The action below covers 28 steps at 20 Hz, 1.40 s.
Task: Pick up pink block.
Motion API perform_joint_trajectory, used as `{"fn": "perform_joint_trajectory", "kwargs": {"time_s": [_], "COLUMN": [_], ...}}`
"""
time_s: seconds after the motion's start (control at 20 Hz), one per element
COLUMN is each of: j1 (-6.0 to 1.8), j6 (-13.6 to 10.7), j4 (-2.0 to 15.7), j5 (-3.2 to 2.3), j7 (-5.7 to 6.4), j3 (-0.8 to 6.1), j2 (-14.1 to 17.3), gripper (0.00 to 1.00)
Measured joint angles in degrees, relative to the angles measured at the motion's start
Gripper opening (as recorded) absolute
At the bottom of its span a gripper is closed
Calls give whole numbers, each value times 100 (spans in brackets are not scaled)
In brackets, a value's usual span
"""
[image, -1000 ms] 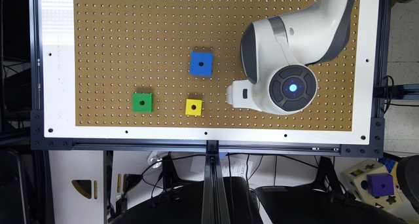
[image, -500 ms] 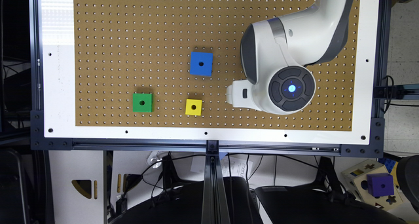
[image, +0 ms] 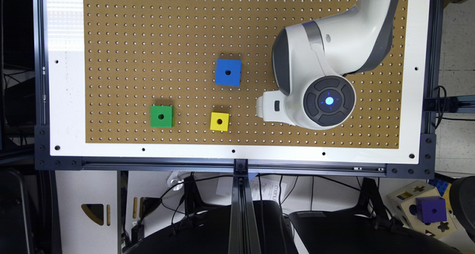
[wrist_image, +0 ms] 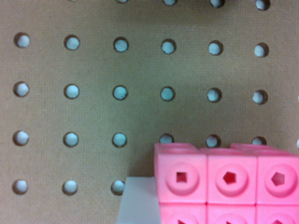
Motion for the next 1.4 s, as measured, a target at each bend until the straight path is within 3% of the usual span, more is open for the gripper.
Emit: {"fn": "perform_joint_trajectory", "kwargs": {"time_s": [0.9,1.4], "j1": [-3,-1], "j6": [-86,-816], "j4": [-8,-11], "j5": [0,0], "j7": [5,50], "j3": [-12,-10], "j2": [-98,-790], "gripper": [0,0]}}
